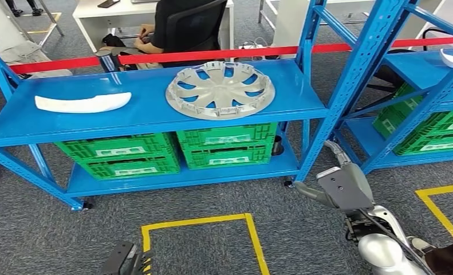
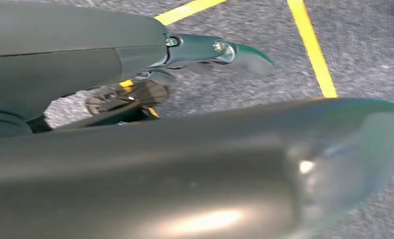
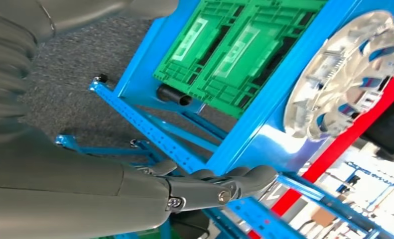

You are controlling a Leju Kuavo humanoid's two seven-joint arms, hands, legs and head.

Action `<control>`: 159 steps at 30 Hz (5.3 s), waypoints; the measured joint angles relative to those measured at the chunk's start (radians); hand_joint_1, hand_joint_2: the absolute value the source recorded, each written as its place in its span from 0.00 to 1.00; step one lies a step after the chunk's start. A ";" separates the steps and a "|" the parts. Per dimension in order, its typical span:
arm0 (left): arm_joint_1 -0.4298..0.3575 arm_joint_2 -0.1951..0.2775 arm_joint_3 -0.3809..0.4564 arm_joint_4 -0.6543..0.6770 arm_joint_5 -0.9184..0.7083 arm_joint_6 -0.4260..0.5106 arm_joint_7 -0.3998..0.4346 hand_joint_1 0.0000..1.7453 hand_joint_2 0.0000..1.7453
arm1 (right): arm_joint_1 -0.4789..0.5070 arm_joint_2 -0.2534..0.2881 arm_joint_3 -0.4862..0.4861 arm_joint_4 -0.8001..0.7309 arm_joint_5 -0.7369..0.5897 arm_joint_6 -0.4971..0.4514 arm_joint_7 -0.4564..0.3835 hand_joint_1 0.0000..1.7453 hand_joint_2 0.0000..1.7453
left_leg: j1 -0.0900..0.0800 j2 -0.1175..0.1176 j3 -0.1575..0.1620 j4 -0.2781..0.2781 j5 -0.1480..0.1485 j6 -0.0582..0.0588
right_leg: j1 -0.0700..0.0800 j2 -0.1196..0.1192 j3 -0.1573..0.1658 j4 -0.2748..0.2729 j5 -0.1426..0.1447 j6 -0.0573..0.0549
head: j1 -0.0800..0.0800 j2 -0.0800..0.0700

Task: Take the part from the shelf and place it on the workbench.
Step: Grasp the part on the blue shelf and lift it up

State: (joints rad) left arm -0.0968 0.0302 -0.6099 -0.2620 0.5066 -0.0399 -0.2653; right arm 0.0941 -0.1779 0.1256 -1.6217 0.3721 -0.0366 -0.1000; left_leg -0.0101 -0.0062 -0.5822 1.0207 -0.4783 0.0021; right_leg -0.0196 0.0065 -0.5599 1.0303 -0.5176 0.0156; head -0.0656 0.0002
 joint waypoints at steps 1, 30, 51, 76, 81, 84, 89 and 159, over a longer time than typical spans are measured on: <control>0.001 0.000 0.000 0.000 0.001 -0.002 0.001 0.00 0.00 | 0.001 0.000 0.001 -0.001 -0.001 -0.001 -0.002 0.00 1.00 | 0.002 0.000 0.006 -0.007 0.002 0.007 | 0.000 0.000 0.001 0.003 -0.004 0.006 | 0.000 0.000; 0.004 0.008 0.032 0.006 0.044 0.027 -0.019 0.00 0.00 | -0.048 0.015 0.065 0.063 -0.040 0.001 -0.030 0.00 1.00 | 0.003 -0.001 -0.001 0.001 0.000 -0.008 | 0.001 0.002 -0.001 0.000 0.002 -0.004 | -0.001 0.000; 0.010 0.016 0.033 0.003 0.032 0.017 -0.034 0.00 0.00 | -0.017 0.020 0.080 0.056 -0.049 -0.013 -0.026 0.00 1.00 | 0.014 0.000 -0.067 0.217 -0.140 -0.041 | -0.006 -0.002 -0.031 0.014 0.019 -0.034 | -0.004 0.000; 0.015 0.013 0.033 0.002 0.029 0.010 -0.031 0.00 0.00 | -0.001 0.020 0.073 0.017 -0.015 -0.011 -0.010 0.00 1.00 | 0.006 -0.001 0.038 0.001 -0.037 -0.012 | 0.001 0.000 -0.046 0.019 0.028 -0.012 | -0.002 0.000; 0.011 0.012 0.033 -0.003 0.023 0.009 -0.031 0.00 0.00 | -0.009 0.010 0.053 -0.010 0.009 -0.017 -0.005 0.00 1.00 | 0.013 0.001 -0.047 0.179 -0.126 -0.038 | -0.003 -0.002 -0.037 0.015 0.022 -0.034 | -0.005 0.000; 0.011 0.011 0.032 -0.003 0.017 0.002 -0.029 0.00 0.00 | -0.011 0.000 0.038 -0.020 0.038 -0.020 0.016 0.00 1.00 | 0.014 0.001 -0.114 0.281 -0.134 -0.038 | -0.002 -0.001 -0.030 0.015 0.017 -0.036 | -0.005 0.000; 0.005 0.011 0.032 -0.005 0.005 -0.007 -0.024 0.00 0.00 | -0.026 -0.016 -0.001 -0.044 0.091 -0.004 0.050 0.00 1.00 | 0.006 0.001 -0.006 0.027 -0.001 -0.014 | 0.002 0.002 -0.011 0.014 0.003 -0.020 | -0.005 0.000; -0.005 -0.003 0.032 -0.011 0.016 0.003 -0.013 0.00 0.00 | -0.095 -0.055 -0.024 -0.010 0.125 0.042 0.047 0.00 1.00 | 0.007 0.002 0.019 -0.021 0.005 0.023 | -0.004 -0.002 -0.131 0.238 -0.096 0.020 | -0.007 0.000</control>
State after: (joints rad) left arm -0.1016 0.0275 -0.5779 -0.2730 0.5223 -0.0365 -0.2782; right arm -0.0007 -0.2328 0.1016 -1.6316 0.4968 0.0055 -0.0535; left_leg -0.0035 -0.0041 -0.5628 0.9996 -0.4730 0.0250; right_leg -0.0238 0.0043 -0.6907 1.2679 -0.6138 0.0356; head -0.0728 0.0001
